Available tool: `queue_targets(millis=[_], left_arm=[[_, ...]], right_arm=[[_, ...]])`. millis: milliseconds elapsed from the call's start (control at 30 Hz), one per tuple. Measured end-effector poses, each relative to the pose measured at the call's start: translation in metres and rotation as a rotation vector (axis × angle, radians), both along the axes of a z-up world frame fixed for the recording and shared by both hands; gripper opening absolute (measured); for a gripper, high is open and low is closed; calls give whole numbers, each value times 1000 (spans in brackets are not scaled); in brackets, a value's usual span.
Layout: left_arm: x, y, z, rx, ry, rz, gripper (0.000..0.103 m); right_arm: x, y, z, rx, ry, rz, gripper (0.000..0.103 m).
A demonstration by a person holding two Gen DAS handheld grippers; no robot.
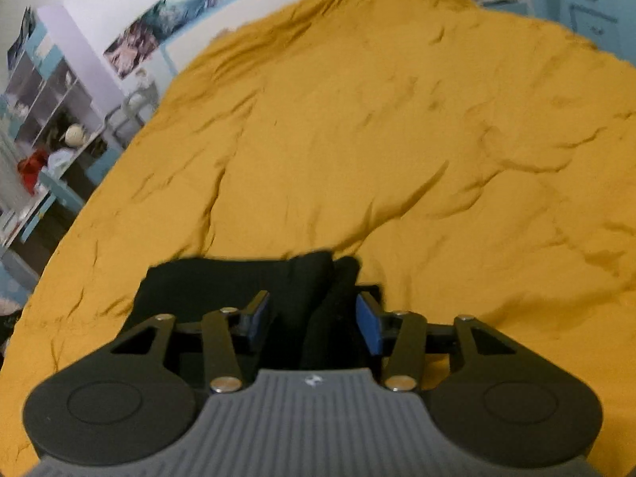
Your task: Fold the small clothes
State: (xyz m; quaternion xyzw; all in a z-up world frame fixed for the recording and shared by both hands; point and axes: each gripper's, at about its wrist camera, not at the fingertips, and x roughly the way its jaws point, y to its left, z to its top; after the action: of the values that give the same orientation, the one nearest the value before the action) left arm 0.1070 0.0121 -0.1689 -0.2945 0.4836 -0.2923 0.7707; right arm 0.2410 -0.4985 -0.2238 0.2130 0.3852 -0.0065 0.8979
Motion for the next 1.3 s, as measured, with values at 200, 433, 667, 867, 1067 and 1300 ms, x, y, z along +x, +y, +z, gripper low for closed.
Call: queue_targets(millis=[200, 433, 667, 867, 1067, 1300], left_arm=[[7, -7, -11, -48, 36, -23, 52], [7, -11, -26, -50, 30, -61, 53], [13, 0, -46, -221, 110, -59, 27], [19, 1, -54, -264, 158, -61, 27], [17, 4, -59, -276, 199, -50, 19], [12, 7, -50, -179, 133, -94, 14]], right_arm=[[-3, 3, 15, -96, -75, 5, 11], [2, -11, -17, -31, 1, -33, 34], [-134, -30, 44, 114, -135, -17, 47], [-240, -11, 39, 131, -58, -63, 54], [-263, 11, 22, 151, -60, -89, 14], [-278, 15, 32, 125, -70, -126, 10]])
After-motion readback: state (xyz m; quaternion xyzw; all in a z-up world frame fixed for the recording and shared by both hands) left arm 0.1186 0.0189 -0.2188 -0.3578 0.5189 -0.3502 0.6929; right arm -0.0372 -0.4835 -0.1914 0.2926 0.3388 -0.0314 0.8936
